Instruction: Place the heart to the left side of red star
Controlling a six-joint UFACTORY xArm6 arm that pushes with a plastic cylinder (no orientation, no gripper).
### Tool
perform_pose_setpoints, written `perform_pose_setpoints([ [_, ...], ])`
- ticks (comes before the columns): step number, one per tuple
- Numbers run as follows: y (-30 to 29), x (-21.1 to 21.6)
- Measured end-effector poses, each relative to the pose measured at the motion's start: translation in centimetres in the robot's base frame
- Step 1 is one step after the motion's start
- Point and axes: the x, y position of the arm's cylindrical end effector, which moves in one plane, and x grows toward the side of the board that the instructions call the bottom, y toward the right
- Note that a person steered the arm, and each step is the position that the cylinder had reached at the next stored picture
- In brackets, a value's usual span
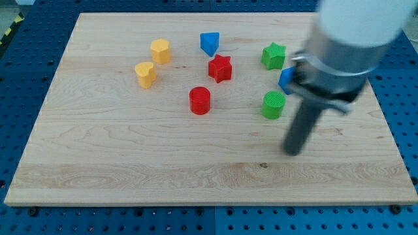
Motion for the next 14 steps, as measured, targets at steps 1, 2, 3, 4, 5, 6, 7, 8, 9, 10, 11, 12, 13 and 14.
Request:
perform_pose_setpoints([
  [1, -12.9, -0.5],
  [2, -23.6, -5.8],
  [3, -30.3, -13.3],
  [4, -31.2, -17.2],
  [5, -31.0, -17.3],
  [6, -25.5, -17.4],
  [7, -21.4, -17.4],
  [8, -21.3, -17.4],
  [9, -22.7, -17.5],
  [10, -24.0, -17.5],
  [11, -24.0, -17.5],
  [12, -23.5, -17.2],
  [13, -22.3, -16.7],
  [14, -21.3, -14.9],
])
